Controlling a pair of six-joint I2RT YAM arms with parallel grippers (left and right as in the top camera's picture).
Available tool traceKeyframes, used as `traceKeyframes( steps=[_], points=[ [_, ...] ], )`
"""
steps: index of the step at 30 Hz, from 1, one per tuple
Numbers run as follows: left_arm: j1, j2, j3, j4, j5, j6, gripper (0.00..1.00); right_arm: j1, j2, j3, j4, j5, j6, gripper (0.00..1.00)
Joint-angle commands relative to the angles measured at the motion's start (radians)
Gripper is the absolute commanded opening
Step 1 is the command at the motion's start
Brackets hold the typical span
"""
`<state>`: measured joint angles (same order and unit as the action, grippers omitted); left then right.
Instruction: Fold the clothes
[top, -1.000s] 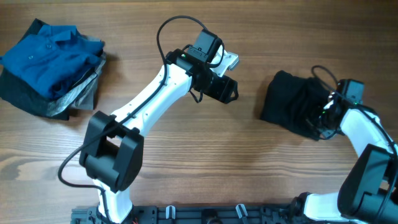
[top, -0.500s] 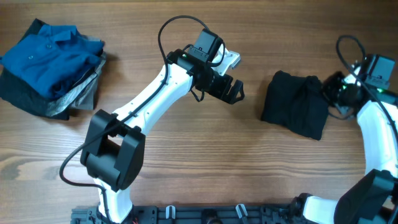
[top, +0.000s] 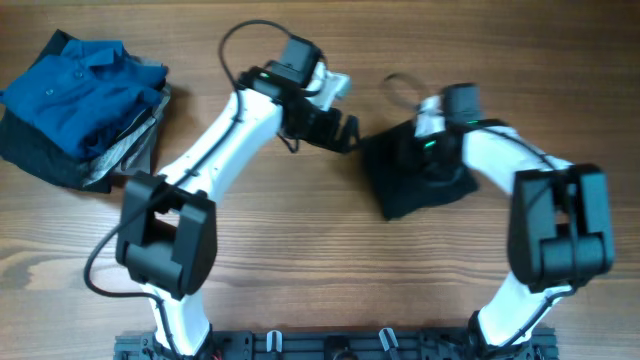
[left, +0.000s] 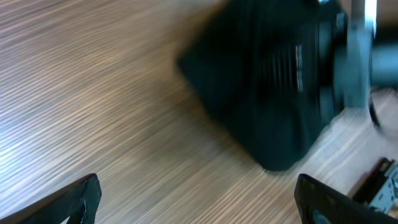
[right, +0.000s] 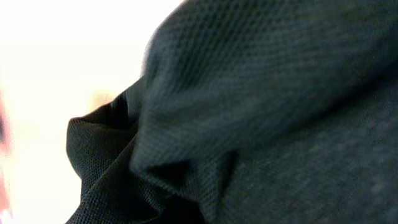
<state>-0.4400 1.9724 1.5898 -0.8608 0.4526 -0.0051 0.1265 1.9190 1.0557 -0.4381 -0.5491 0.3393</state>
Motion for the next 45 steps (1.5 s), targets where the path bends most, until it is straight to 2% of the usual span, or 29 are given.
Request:
traceKeyframes(
  steps=[1, 3, 5, 7, 9, 11, 16, 17, 20, 21, 26, 29, 32, 33, 34, 36, 38, 39, 45],
  points=[
    [0.084, 0.009, -0.01, -0.021, 0.008, 0.002, 1.0, 0.122, -0.009, -0.022, -0.076, -0.055, -0.089, 0.09],
    [0.116, 0.009, -0.022, -0.025, 0.098, 0.002, 1.0, 0.103, -0.08, -0.004, -0.076, -0.05, -0.056, 0.15],
    [0.129, 0.009, -0.037, -0.034, 0.179, 0.002, 1.0, 0.06, -0.158, 0.01, -0.078, -0.025, -0.019, 0.17],
    [0.13, 0.009, -0.056, -0.06, 0.206, 0.002, 1.0, 0.002, -0.229, 0.012, -0.089, 0.028, 0.028, 0.18],
    [0.126, 0.009, -0.09, -0.118, 0.213, 0.002, 0.98, -0.08, -0.288, 0.012, -0.177, 0.037, 0.027, 0.17],
    [0.119, 0.009, -0.108, -0.148, 0.214, 0.006, 0.88, -0.097, -0.284, 0.01, -0.238, 0.048, 0.027, 0.14],
    [0.051, 0.009, -0.167, -0.168, 0.269, 0.006, 0.46, -0.061, -0.201, -0.083, -0.293, 0.112, 0.029, 0.1],
    [0.032, 0.009, -0.183, -0.16, 0.269, 0.006, 0.45, -0.057, -0.178, -0.1, -0.28, 0.121, 0.032, 0.1],
    [-0.026, 0.009, -0.236, -0.098, 0.269, 0.005, 0.48, -0.056, -0.087, -0.125, -0.195, 0.171, 0.129, 0.04],
    [-0.045, 0.009, -0.255, -0.07, 0.268, 0.005, 0.52, -0.057, -0.058, -0.125, -0.134, 0.175, 0.159, 0.04],
    [-0.073, 0.009, -0.308, 0.008, 0.268, -0.003, 0.82, -0.063, 0.019, -0.125, 0.216, 0.107, 0.499, 0.04],
    [-0.067, 0.009, -0.309, 0.04, 0.267, -0.011, 0.87, -0.061, 0.018, -0.121, 0.232, 0.1, 0.529, 0.04],
    [-0.061, 0.009, -0.31, 0.119, 0.238, -0.099, 0.86, -0.063, 0.017, -0.121, 0.147, 0.108, 0.516, 0.04],
    [-0.061, 0.009, -0.31, 0.162, 0.186, -0.155, 0.75, -0.063, 0.017, -0.121, 0.114, 0.107, 0.509, 0.04],
    [-0.061, 0.01, -0.31, 0.193, 0.097, -0.22, 0.57, -0.063, 0.016, -0.121, 0.081, 0.107, 0.487, 0.04],
    [-0.061, 0.013, -0.31, 0.233, -0.025, -0.33, 0.3, -0.063, 0.016, -0.121, 0.061, 0.104, 0.438, 0.04],
    [-0.061, 0.027, -0.31, 0.293, -0.085, -0.426, 0.11, -0.062, 0.012, -0.121, 0.047, 0.104, 0.389, 0.05],
    [-0.061, 0.043, -0.31, 0.323, -0.108, -0.436, 0.04, -0.062, 0.005, -0.121, 0.021, 0.103, 0.384, 0.05],
    [-0.047, 0.145, -0.31, 0.328, -0.265, -0.448, 0.06, -0.062, -0.116, -0.121, -0.193, 0.129, 0.335, 0.05]
  ],
)
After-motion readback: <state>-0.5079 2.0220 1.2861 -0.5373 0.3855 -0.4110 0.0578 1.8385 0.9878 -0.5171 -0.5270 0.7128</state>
